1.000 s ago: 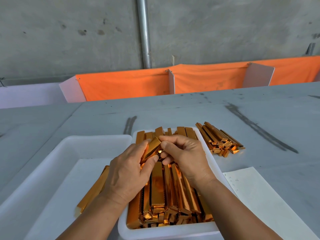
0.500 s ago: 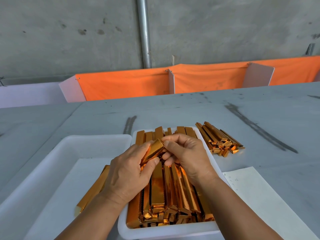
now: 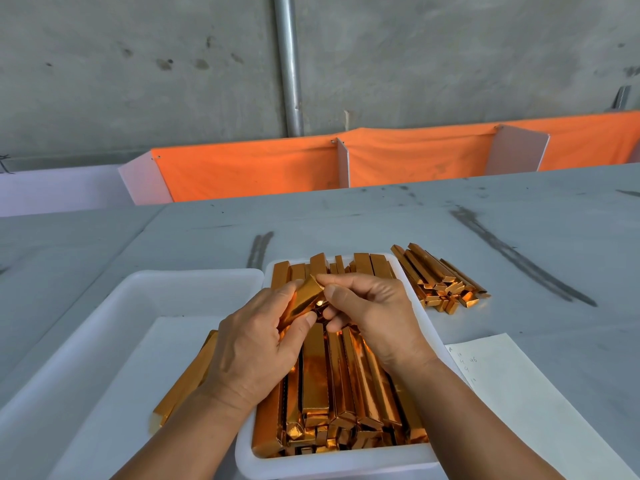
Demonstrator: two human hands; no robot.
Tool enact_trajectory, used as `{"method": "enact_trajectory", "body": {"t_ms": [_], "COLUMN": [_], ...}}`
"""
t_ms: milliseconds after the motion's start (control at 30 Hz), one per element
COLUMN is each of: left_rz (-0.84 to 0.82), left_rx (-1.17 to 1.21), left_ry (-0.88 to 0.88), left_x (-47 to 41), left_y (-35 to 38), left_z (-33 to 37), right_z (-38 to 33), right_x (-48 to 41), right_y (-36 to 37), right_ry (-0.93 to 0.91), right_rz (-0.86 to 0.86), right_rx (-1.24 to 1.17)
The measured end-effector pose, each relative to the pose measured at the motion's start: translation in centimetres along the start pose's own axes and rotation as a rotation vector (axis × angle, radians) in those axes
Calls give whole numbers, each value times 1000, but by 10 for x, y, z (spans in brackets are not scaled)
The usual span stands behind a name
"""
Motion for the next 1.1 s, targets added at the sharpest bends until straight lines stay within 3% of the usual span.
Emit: {"method": "enact_trajectory", "body": {"t_ms": [267,500,700,800,933,1100], "left_rz": [10,-15,76,138,-36,-146], "left_rx": [-7,-88,-103,181,788,905], "left_ry": [-8,48,-39,-177,-315,-223], "left_x": [-1,0,-5,-5,-2,-7], "left_y": [-1,1,-8,-13,6,12], "left_z": [-1,4,-5,-20,-26,-15], "right_z": [3,9,11,10,15,18], "right_x": [0,-4,-7,-8,-7,-8], "right_y": [6,-2,-17,-32,-31,-23], "right_ry": [-26,11,25,54,116,130], "right_rz": [-39,40,194,305,297,214], "right_rx": [44,108,145,-7,-111,89]}}
Point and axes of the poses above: each hand's wrist, its own x-axis away from the middle knuckle, its own y-axis out of the palm, z = x × y, the point moved 7 cm from there along -x, towards the middle knuckle, and after that the axes turned 6 degrees about -x, right-handed, at the moved point
